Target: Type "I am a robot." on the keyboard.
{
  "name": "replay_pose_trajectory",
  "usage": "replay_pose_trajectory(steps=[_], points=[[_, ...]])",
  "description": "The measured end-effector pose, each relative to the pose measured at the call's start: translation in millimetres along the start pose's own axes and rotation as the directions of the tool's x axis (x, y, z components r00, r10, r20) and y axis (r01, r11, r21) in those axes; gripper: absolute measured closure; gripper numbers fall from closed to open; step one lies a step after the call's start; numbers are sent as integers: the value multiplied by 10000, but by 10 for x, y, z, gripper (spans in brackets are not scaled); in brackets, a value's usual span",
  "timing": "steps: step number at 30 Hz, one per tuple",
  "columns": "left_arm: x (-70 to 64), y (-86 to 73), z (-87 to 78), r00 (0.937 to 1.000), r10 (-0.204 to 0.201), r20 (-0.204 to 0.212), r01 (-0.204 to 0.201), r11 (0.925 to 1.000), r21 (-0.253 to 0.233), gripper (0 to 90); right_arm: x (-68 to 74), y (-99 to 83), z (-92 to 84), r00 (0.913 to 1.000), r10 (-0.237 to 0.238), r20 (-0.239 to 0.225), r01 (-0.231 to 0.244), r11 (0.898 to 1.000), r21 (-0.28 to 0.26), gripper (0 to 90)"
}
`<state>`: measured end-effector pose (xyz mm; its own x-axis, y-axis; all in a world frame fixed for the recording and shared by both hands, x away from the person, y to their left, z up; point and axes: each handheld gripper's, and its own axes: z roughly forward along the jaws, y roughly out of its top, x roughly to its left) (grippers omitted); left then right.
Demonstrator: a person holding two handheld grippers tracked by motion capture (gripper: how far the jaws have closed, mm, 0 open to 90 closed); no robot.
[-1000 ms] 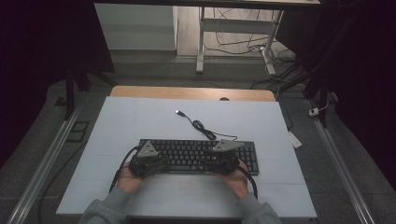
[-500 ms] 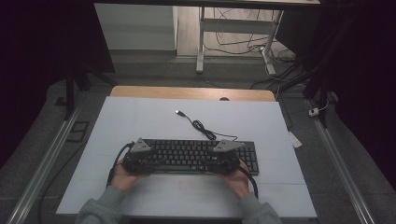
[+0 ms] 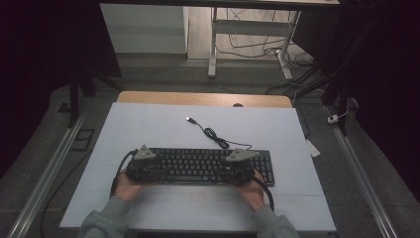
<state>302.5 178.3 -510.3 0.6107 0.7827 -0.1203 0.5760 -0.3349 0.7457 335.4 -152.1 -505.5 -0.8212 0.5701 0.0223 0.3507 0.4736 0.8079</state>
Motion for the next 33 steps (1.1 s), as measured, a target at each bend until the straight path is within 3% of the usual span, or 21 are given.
replay_pose_trajectory(steps=[8, 13, 18, 27, 33], points=[[116, -27, -8, 9981, -455, -419, 449, 9989, -142, 420, -1, 1, 1, 10000, -22, 11, 22, 10000, 34, 528], [175, -50, -18, 9969, -541, -575, 531, 9984, -196, 461, -1, 0, 5, 10000, -39, 12, 39, 10000, 59, 528], [205, -76, -7, 9973, -459, -577, 452, 9989, -143, 567, -1, 0, 5, 10000, -52, 29, 52, 9999, 90, 527], [222, -110, 70, 9980, -221, -594, 241, 9992, 330, 857, 0, -2, 8, 10000, -80, 51, 79, 9999, 148, 527], [210, -113, 106, 9977, -103, -674, 129, 9992, 390, 887, -2, -4, 12, 10000, -74, 36, 73, 9999, 142, 526]])
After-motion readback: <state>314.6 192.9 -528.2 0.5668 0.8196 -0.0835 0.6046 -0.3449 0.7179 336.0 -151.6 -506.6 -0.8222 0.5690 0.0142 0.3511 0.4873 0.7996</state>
